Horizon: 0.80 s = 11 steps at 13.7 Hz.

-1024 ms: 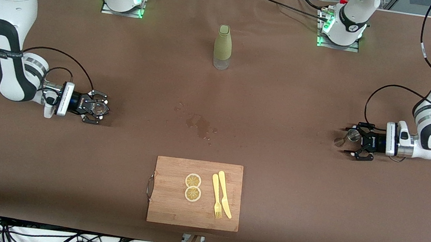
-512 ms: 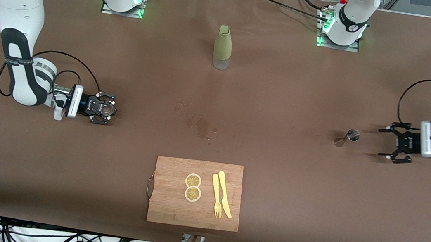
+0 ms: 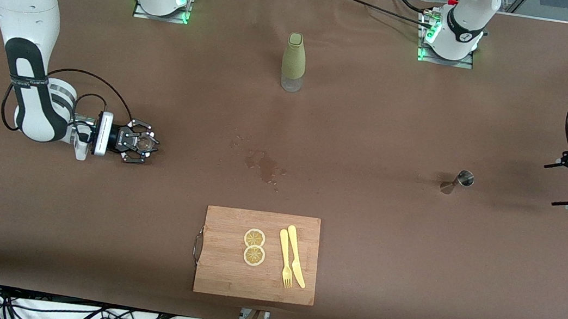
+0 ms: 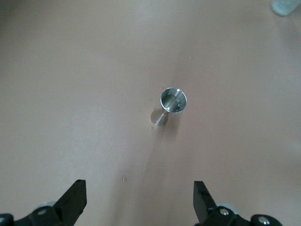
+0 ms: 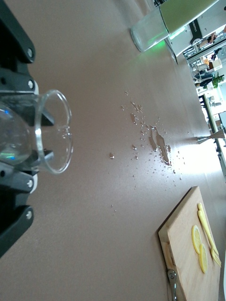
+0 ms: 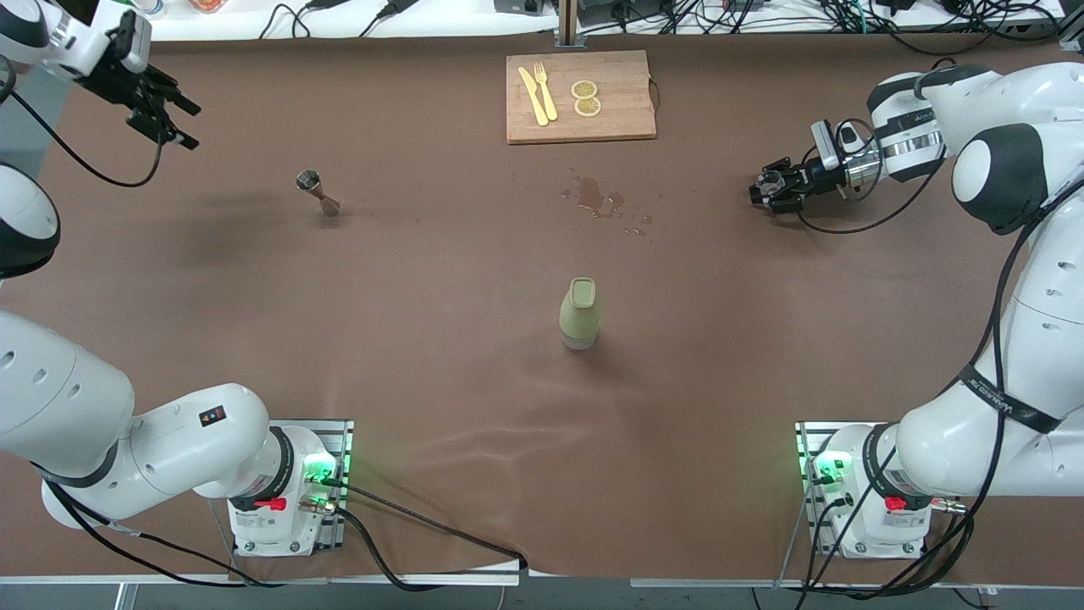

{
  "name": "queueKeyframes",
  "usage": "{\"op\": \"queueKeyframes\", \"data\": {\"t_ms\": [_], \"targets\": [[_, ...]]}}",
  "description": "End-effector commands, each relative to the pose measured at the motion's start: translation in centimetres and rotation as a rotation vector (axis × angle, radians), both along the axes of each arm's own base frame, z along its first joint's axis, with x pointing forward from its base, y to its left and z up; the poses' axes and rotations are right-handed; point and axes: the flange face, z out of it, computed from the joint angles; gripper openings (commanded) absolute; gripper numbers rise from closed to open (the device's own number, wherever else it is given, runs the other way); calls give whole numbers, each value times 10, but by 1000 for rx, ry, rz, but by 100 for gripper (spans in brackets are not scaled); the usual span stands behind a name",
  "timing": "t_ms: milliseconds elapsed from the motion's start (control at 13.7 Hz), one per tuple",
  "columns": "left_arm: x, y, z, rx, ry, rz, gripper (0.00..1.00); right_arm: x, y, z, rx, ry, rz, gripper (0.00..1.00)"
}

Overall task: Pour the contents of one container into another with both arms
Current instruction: 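Lower the jigger with the left gripper while the right gripper sets down the cup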

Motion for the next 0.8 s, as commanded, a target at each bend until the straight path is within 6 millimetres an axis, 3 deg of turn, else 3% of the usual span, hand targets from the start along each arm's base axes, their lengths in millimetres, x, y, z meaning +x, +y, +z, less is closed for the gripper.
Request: {"op": "queueKeyframes", "data": {"t_ms": [0,220,512,732], "targets": [[-9,-18,42,122,22,94,100,3,-7,17,-14,-22,13,100],[-11,-42,71,187,30,168,100,4,-21,40,-66,-23,34,100],[-16,-59,92,199,82,338,100,-3,-46,52,-124,-23,43,100],[-20,-77,112,255,120,487,100,-22,-71,85,-231,38,-2,100]]}}
